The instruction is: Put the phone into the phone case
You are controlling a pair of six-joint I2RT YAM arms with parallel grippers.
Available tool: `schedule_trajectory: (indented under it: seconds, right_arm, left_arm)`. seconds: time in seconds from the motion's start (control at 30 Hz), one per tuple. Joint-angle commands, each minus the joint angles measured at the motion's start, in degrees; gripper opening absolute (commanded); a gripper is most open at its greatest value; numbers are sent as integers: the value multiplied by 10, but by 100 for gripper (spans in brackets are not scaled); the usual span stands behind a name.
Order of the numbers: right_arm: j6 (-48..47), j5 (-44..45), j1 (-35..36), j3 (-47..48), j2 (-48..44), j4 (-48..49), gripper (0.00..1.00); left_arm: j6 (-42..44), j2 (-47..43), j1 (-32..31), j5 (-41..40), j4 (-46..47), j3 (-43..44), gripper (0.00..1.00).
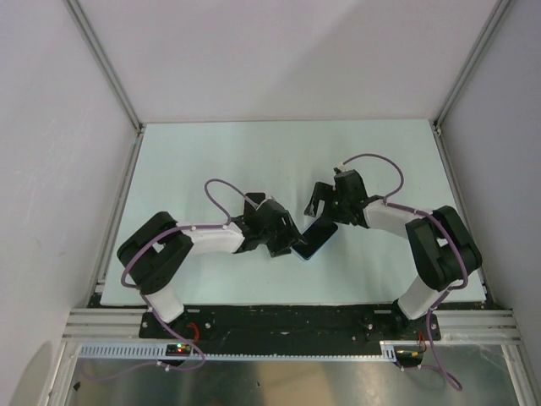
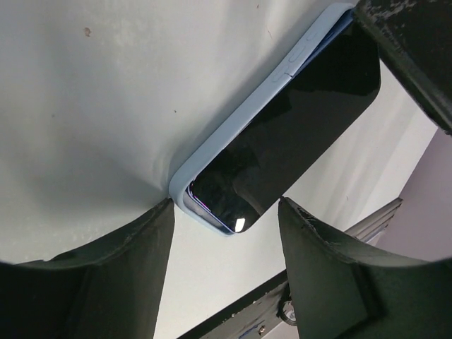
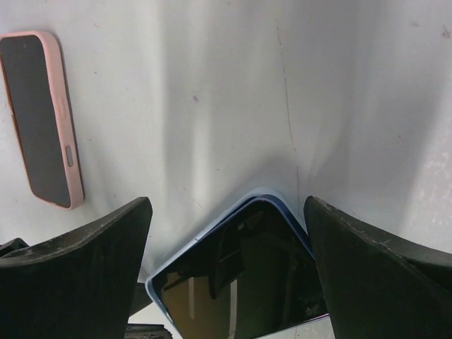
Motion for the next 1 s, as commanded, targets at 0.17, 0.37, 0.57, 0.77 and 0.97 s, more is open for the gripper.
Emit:
schedule_trajectory:
  seconds: [0.17,0.37,0.57,0.77,0.97]
  right_arm:
    - [39,-26,24,-60,-34,49,94]
    - [81,9,56,-83,-70,19,94]
    - [137,69,114,-101,-103,-34,94]
    - [164,128,139,-114,-125,-66,95]
    - [146,116,104,-115,-139,-74,94]
  left_arm:
    - [60,30,2,-38,-66,72,66]
    - [101,41,30,-35,-88,97,66]
    - [164,46,69,-30,-123,128,66]
    - [231,38,84,-24,-162,145,67]
    - [262,-9,85,-28,-179,127,67]
